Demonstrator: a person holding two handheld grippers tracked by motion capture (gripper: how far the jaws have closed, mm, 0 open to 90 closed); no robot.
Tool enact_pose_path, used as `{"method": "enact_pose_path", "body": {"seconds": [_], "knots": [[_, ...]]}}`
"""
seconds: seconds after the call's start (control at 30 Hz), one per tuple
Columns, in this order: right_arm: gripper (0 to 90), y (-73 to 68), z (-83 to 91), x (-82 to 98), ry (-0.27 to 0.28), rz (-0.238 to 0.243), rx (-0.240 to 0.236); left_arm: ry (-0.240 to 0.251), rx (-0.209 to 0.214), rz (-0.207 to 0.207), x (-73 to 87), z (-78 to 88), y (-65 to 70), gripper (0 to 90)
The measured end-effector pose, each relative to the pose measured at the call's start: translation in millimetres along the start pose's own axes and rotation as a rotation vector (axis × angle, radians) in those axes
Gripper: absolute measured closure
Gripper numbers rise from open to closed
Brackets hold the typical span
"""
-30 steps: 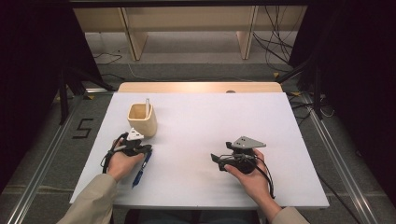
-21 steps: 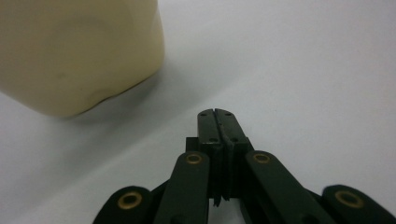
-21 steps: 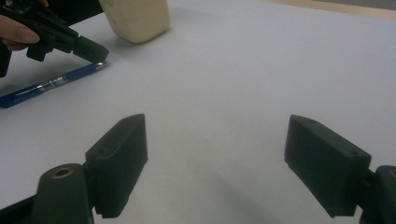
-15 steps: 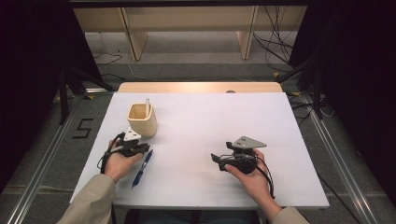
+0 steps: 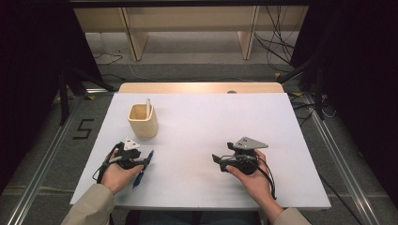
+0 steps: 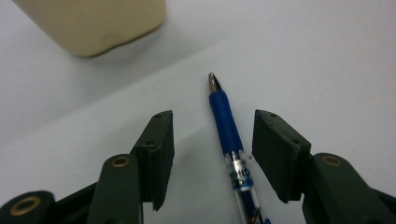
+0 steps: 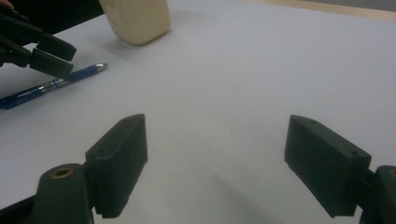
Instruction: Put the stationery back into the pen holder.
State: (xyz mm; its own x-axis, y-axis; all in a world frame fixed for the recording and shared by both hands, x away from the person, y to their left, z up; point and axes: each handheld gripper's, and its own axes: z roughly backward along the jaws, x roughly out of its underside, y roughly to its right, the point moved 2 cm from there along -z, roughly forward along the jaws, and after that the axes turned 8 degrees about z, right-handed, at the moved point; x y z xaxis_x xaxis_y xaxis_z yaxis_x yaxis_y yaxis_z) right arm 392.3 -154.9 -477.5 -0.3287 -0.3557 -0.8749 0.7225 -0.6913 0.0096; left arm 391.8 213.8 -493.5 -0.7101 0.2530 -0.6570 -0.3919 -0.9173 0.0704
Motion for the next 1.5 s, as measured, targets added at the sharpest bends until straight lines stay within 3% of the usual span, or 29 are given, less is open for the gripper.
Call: {"method": "enact_pose_path", "body": {"seconds": [0.33, 0.6, 0.77, 1.5], "knots": [[22.1, -0.3, -0.3, 0.1, -0.002, -0.001, -0.002, -0.063, 0.023, -0.026, 5.3, 1.8, 6.5, 60.2], [22.1, -0.7, -1.3, 0.3, -0.004, 0.0, -0.002, -0.142, 0.004, -0.041, 0.0, 2.8, 8.6, 65.5], [22.1, -0.6, -1.5, 0.4, -0.004, 0.001, -0.002, -0.18, 0.003, -0.038, -1.5, 0.3, 10.4, 68.0], [22.1, -0.7, -1.9, 0.5, -0.004, 0.002, -0.003, -0.26, 0.002, 0.016, -6.8, -0.1, 11.0, 72.2]]}}
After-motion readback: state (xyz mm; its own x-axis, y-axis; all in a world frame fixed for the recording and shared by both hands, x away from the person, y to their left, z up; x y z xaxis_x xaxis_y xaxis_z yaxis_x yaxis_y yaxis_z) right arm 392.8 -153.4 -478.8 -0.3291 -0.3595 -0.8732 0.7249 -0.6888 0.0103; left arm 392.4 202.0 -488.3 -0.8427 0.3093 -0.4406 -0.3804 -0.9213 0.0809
